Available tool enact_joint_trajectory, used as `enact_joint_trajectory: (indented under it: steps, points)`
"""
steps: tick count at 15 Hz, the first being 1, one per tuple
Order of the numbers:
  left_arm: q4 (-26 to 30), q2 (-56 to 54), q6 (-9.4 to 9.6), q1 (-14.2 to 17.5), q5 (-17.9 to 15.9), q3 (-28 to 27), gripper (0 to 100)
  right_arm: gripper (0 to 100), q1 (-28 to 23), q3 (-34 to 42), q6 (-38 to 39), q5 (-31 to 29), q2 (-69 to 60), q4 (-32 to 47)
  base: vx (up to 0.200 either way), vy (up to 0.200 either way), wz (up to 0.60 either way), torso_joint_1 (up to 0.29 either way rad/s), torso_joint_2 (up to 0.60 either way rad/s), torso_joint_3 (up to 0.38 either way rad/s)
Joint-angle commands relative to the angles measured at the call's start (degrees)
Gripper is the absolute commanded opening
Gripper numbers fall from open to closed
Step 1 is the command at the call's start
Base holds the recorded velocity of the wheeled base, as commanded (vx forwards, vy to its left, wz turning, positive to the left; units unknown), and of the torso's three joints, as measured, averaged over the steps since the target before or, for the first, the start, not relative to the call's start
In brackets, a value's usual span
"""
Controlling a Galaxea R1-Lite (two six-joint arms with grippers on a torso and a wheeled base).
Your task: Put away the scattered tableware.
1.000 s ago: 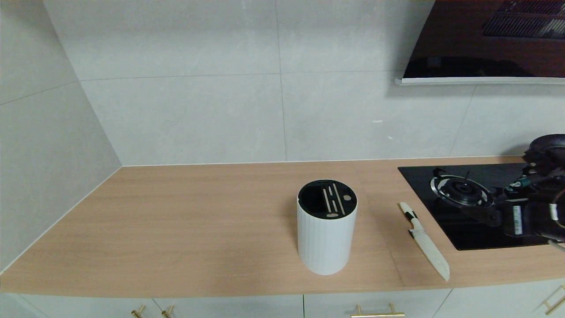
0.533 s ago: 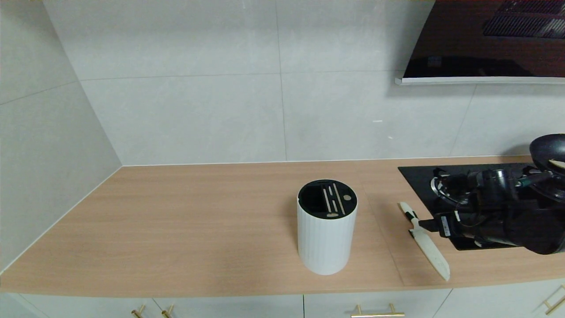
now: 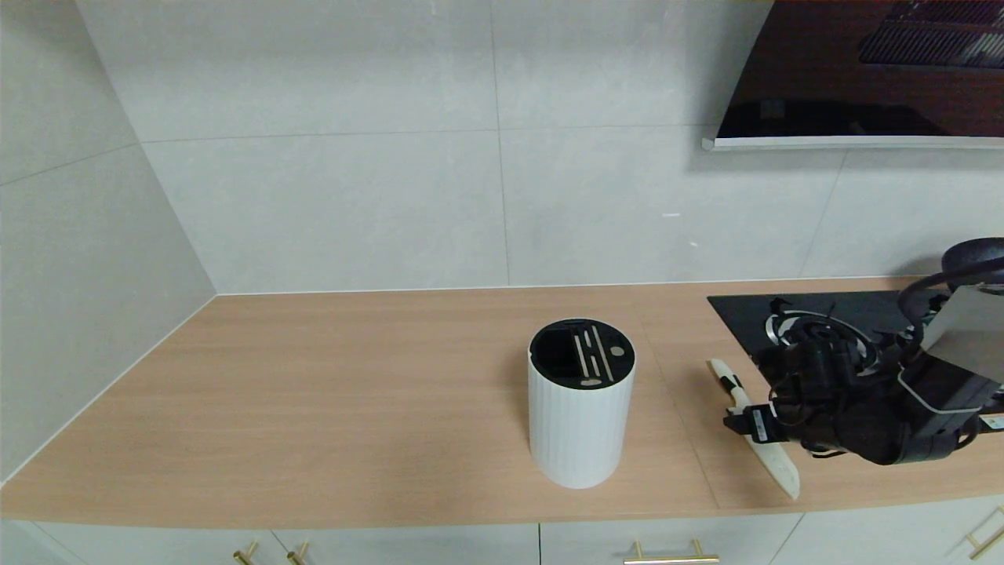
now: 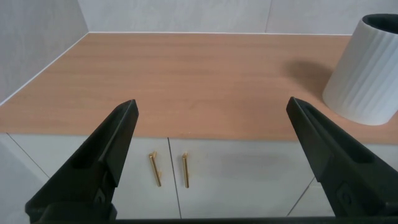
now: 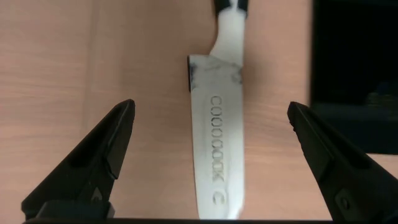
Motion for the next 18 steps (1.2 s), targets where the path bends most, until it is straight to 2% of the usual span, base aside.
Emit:
enact_joint_trajectory:
  steps: [1, 3, 18]
  points:
    - [0.0, 0.0, -0.01, 0.0, 0.0, 0.0, 100, 100, -0.6, -0.8, 0.0, 0.4, 2.4, -0.2, 0.000, 0.000, 0.00, 0.000, 0.00, 0.000]
    - [0.0, 0.0, -0.01, 0.0, 0.0, 0.0, 100, 100, -1.1, -2.3, 0.4, 2.8, 3.8, -0.2, 0.000, 0.000, 0.00, 0.000, 0.00, 0.000]
    - [0.0, 0.0, -0.01, 0.0, 0.0, 0.0, 100, 100, -0.5, -5.8, 1.8, 2.2, 7.5, -3.6, 0.000, 0.000, 0.00, 0.000, 0.00, 0.000]
